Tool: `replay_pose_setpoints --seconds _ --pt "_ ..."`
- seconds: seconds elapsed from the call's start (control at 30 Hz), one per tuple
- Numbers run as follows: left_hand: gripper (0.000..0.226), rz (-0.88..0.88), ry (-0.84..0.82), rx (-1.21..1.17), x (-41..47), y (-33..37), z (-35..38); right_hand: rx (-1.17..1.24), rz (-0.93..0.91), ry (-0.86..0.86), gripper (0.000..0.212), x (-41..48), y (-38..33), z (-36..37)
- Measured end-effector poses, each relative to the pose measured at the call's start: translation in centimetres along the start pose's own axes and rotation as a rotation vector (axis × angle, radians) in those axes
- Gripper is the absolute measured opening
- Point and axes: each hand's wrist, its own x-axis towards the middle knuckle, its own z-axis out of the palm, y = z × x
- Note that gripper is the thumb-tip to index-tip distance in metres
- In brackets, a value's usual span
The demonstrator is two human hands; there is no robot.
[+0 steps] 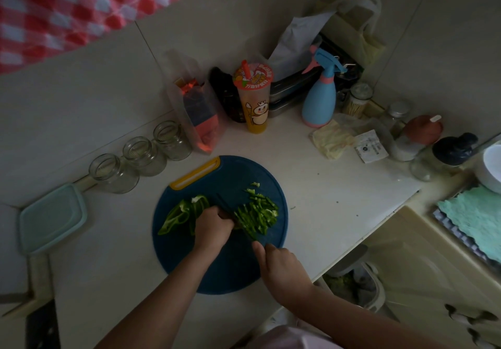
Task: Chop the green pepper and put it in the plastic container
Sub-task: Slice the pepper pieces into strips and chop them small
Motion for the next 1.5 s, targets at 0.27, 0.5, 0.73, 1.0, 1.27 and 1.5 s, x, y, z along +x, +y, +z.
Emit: replay_pose_setpoints --seconds 0.27,0.5,0.73,1.0,1.27,1.5 --pt "0.01 -0.001 0.01 -0.003 0.2 -0.1 0.1 -0.002 -0.008 -0.007 0.044 -0.1 0.1 -0.2" --pt "0.01 -0.008 0.003 -0.026 0.4 -0.1 0.1 -0.007 -0.004 0.013 0.045 -0.1 0.0 0.0" --pt "0.007 -0.003 -0.001 -0.003 0.6 -0.1 0.1 0.023 0.011 -0.01 0.046 0.2 -0.1 -0.1" --pt "0.026 -0.007 0.01 0.01 0.3 0.0 -0.1 -0.051 0.025 -0.024 0.049 0.7 -0.5 -0.4" --pt "0.025 -0.068 0.007 -0.032 0.8 -0.2 -0.2 -0.15 0.049 -0.021 0.051 0.9 -1.3 0.1" --pt "0.004 -0.096 -0.007 -0.049 1.1 -0.5 0.0 -0.147 0.097 -0.037 0.053 1.7 -1.6 0.3"
